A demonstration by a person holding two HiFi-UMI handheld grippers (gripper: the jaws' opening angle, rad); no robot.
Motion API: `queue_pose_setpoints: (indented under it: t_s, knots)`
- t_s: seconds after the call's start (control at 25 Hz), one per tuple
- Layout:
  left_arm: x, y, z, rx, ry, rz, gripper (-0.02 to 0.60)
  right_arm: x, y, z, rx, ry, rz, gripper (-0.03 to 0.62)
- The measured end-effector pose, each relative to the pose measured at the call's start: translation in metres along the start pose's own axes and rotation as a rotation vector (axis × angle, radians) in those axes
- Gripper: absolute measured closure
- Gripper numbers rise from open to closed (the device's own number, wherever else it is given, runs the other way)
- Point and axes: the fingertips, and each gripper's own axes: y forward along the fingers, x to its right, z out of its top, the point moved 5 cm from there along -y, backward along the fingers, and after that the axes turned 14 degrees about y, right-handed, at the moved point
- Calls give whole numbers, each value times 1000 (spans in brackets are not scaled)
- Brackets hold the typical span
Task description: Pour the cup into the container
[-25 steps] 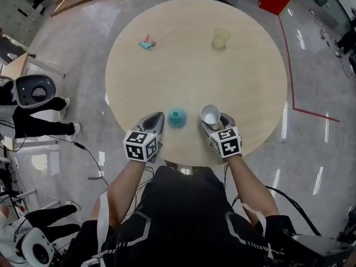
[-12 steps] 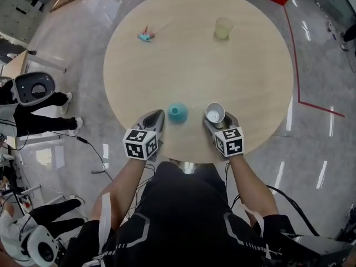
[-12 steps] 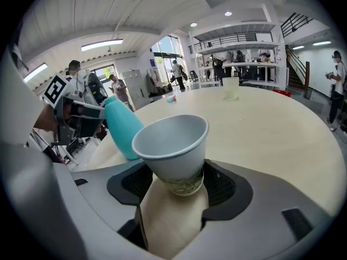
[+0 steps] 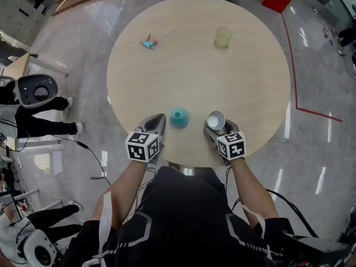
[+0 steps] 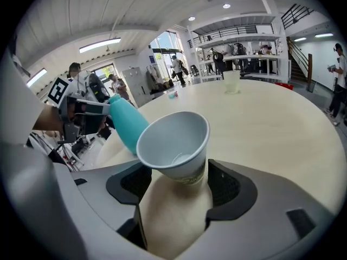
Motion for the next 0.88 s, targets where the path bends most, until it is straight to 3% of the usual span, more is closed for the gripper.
queue_pose_setpoints:
  t_s: [0.12, 0.32, 0.48, 0.72, 0.88]
  knots:
    - [-1, -6, 1, 18, 21, 5, 581, 0, -16, -5, -1, 11, 13, 292]
    - [4, -24, 13, 61, 55, 0, 581, -13, -68, -4, 51, -73, -8, 293]
    - [5, -33, 41, 133, 98, 2, 581, -26, -95, 28, 164, -92, -5, 293]
    - [17, -36, 75, 216, 110, -22, 581, -41, -124, 84, 342, -28, 53, 298]
    - [23, -39, 90, 252, 118, -30, 581, -54, -134, 114, 414, -44, 85, 358]
